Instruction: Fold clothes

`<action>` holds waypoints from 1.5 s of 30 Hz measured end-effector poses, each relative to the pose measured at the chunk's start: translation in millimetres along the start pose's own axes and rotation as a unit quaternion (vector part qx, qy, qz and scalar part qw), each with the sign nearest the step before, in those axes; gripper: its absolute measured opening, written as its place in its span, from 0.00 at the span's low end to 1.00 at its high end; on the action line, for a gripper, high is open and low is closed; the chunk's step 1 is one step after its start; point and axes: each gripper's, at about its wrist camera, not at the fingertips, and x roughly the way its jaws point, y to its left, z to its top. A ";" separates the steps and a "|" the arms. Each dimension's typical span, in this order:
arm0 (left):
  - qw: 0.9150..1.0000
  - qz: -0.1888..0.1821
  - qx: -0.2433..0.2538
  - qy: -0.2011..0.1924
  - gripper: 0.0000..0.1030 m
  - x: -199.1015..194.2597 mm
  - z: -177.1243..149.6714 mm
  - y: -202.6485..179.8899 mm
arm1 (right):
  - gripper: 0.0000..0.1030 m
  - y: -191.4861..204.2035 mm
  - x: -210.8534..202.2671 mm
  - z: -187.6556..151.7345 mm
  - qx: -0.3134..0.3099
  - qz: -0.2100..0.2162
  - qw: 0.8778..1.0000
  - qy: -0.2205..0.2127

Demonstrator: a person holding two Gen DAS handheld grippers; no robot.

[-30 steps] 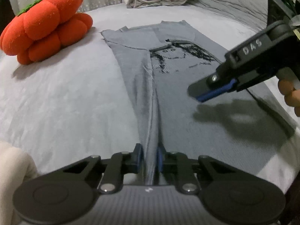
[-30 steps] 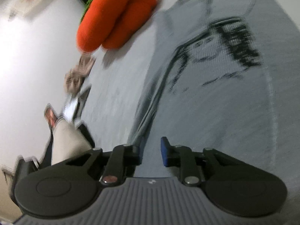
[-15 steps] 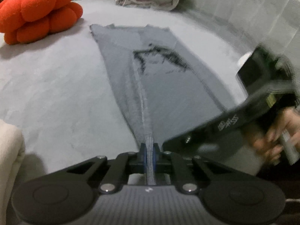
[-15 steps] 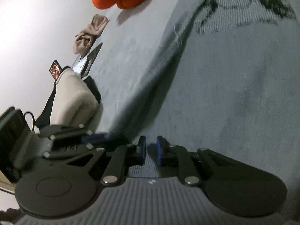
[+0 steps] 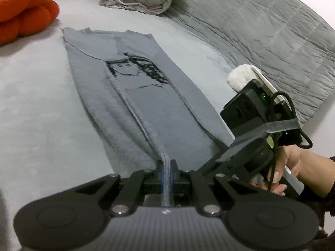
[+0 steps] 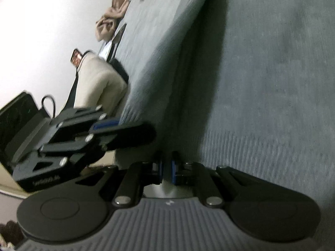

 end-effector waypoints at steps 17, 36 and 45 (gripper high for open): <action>0.991 -0.063 0.106 0.059 0.19 28.3 -8.7 -32.0 | 0.57 13.1 -90.4 1.2 -0.121 -0.104 0.985 -0.067; 0.990 0.116 -0.040 -0.068 0.28 39.2 19.3 41.3 | 0.42 -18.8 -62.0 85.5 -0.024 -0.139 0.960 -0.241; 0.987 0.141 -0.030 -0.067 0.30 41.4 22.1 45.8 | 0.04 -10.4 -55.0 84.1 -0.040 -0.179 0.930 -0.318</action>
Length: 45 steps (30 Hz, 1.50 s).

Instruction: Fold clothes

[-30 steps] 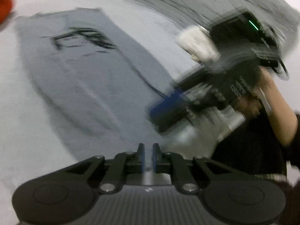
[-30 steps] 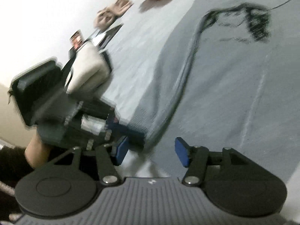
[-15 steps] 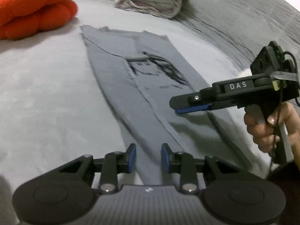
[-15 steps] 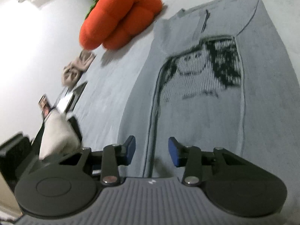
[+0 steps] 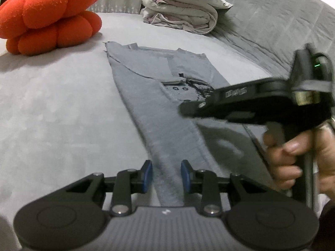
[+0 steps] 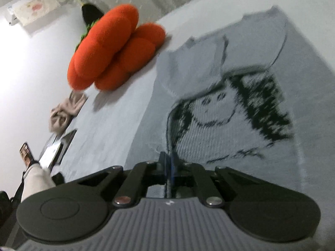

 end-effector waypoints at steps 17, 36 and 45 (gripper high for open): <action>0.995 -0.070 -0.018 0.067 0.30 -6.1 -14.0 4.0 | 0.16 -18.5 -26.4 -25.8 0.042 0.056 0.991 0.112; 0.989 -0.080 0.124 0.020 0.47 -58.2 -25.1 -21.8 | 0.47 -17.6 -105.3 -33.2 -0.097 0.043 0.987 0.121; 0.989 -0.032 0.143 0.012 0.46 5.2 -12.9 -46.2 | 0.47 -39.5 -94.0 -19.9 -0.130 -0.076 0.987 0.059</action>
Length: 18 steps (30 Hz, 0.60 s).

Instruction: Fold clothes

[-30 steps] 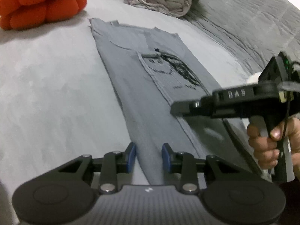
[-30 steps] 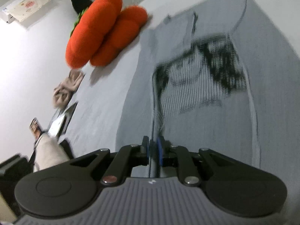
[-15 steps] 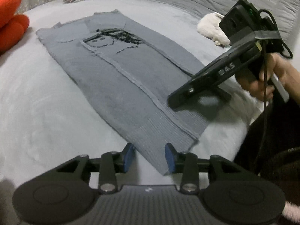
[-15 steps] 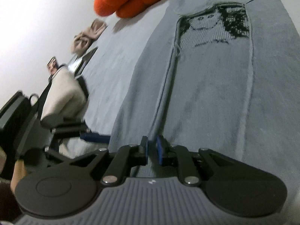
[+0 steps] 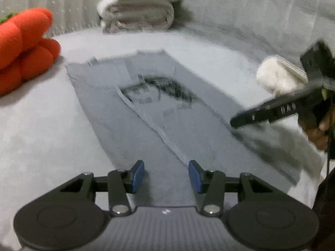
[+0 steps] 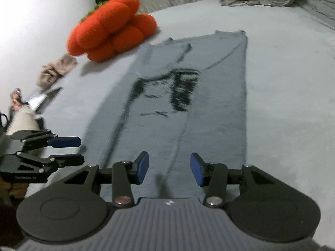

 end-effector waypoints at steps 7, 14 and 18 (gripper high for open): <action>0.999 0.010 0.029 0.010 0.47 -11.3 -18.3 -20.8 | 0.46 -6.0 -7.5 -27.0 -0.051 0.002 0.999 0.011; 0.998 0.043 0.033 0.021 0.47 -28.3 -33.8 -46.0 | 0.47 6.7 -33.9 -50.3 -0.099 0.011 0.994 0.037; 0.997 0.064 0.009 0.030 0.47 -40.9 -40.8 -61.2 | 0.47 13.8 -40.7 -52.8 -0.123 0.006 0.990 0.062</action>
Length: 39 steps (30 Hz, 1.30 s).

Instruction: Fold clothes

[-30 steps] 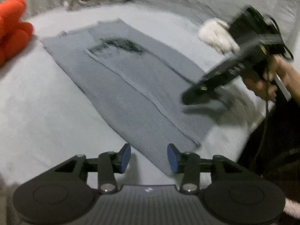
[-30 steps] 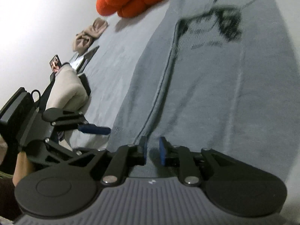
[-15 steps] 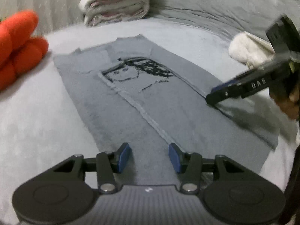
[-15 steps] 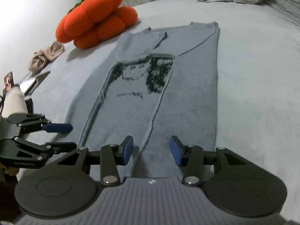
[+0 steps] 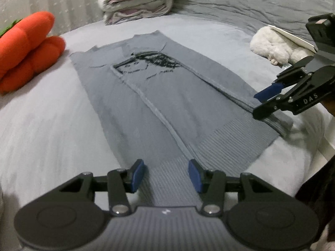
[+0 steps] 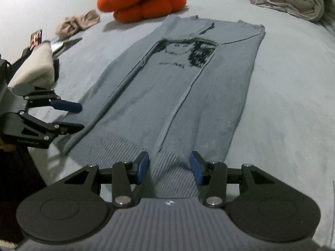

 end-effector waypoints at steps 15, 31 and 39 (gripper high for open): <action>0.995 0.019 -0.099 0.006 0.75 -42.3 -13.4 -29.2 | 0.59 -3.4 -30.8 5.1 0.040 0.028 0.999 -0.009; 0.981 0.031 -0.190 -0.014 0.80 -45.5 -14.8 12.4 | 0.60 -59.4 -40.6 6.2 0.173 0.032 0.984 -0.026; 0.966 -0.014 -0.258 0.006 0.79 -36.7 -29.1 39.6 | 0.60 -71.4 -33.3 5.2 0.183 0.036 0.982 -0.009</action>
